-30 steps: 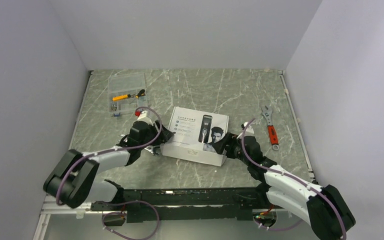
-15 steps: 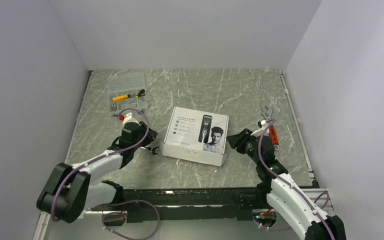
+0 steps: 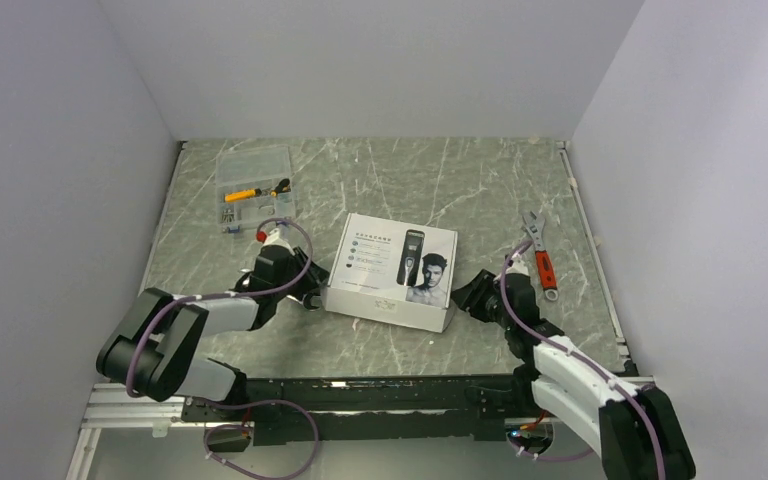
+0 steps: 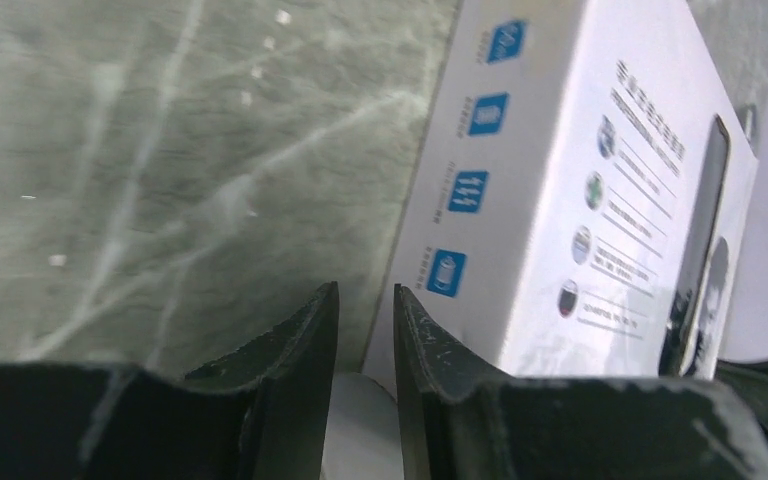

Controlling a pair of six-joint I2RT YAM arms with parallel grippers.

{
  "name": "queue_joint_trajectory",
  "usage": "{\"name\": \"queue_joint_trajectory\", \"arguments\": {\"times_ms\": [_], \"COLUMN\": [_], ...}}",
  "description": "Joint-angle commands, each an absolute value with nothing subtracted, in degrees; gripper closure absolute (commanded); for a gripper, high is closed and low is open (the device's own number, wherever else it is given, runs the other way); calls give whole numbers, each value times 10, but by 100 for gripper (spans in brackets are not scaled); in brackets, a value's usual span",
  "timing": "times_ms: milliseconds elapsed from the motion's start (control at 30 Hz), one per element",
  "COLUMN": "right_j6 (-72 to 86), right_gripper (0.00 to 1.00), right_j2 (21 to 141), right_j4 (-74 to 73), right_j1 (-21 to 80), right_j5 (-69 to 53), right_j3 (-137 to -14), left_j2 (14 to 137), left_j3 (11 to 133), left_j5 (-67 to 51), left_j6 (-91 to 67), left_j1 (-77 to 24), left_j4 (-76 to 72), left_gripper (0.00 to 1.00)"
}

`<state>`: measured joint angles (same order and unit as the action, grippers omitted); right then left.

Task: Sort the hair-cutting tools
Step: Close the storage box at the center of the board.

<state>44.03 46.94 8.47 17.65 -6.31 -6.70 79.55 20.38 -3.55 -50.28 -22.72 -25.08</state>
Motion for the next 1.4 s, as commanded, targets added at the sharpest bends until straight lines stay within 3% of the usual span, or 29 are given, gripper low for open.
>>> {"name": "queue_joint_trajectory", "arguments": {"times_ms": [0,400,767,1000,1267,1367], "right_j6": [432,424,404,403,414,427], "right_gripper": [55,54,50,53,60,55], "right_j2": [529,652,535,511,565,529], "right_j4": [162,234,135,185,232,218], "right_j1": [175,204,203,206,217,221], "right_j5": [-75,-105,-65,-103,-136,-107], "right_j3": [-95,-146,-128,-88,-96,-86], "left_j2": [807,771,678,711,704,688], "left_j3": [190,177,153,156,131,125], "left_j5": [-70,-25,70,18,-19,-8], "left_j6": [-496,-482,-491,-480,-474,-473], "left_j1": [-252,-296,-294,-291,-292,-292], "left_j4": [-334,-304,-223,-268,-320,-305], "left_gripper": [68,71,66,71,75,75]}}
